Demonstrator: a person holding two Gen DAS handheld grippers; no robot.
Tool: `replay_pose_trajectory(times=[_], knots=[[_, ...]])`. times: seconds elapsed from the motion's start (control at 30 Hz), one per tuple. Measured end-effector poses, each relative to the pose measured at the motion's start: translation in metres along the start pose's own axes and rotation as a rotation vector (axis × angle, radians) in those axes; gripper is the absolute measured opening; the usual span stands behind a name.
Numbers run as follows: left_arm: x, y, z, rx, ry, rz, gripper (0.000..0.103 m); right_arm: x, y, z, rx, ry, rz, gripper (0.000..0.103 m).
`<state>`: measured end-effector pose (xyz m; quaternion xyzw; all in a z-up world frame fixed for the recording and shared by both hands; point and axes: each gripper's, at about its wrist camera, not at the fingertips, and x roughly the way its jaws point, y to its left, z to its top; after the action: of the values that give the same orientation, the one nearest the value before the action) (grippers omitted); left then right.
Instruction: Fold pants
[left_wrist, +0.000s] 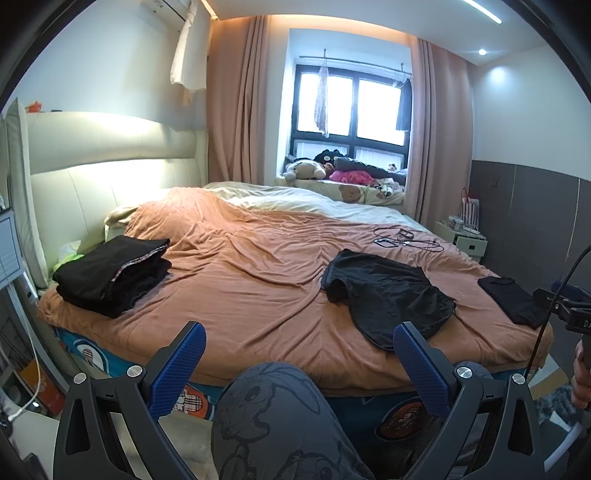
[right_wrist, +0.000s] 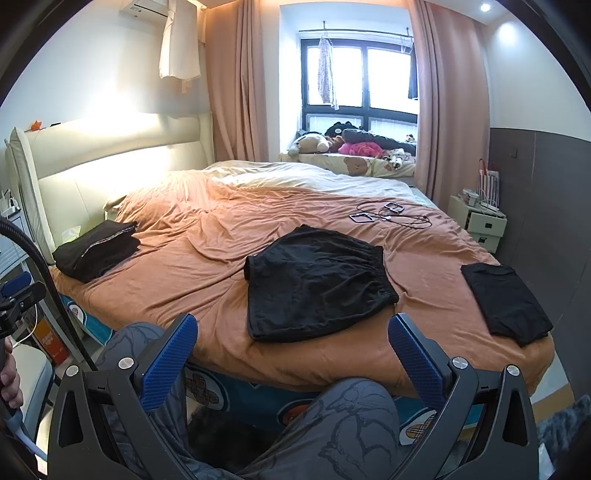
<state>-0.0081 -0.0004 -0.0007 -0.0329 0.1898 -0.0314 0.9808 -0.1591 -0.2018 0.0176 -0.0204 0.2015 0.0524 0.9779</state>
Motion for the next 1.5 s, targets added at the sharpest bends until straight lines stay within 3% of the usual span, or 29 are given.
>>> replay_pose_trajectory(times=[0.6, 0.97, 1.5], knots=[[-0.003, 0.0, 0.001, 0.0, -0.002, -0.004, 0.102, -0.001, -0.004, -0.002, -0.001, -0.024, 0.017, 0.103], [-0.001, 0.002, 0.0, -0.004, -0.009, -0.001, 0.102, 0.001, -0.002, -0.003, 0.008, -0.041, -0.025, 0.103], [0.054, 0.005, 0.003, -0.039, 0.05, -0.03, 0.102, 0.043, -0.019, 0.004, 0.044, 0.022, -0.024, 0.103]])
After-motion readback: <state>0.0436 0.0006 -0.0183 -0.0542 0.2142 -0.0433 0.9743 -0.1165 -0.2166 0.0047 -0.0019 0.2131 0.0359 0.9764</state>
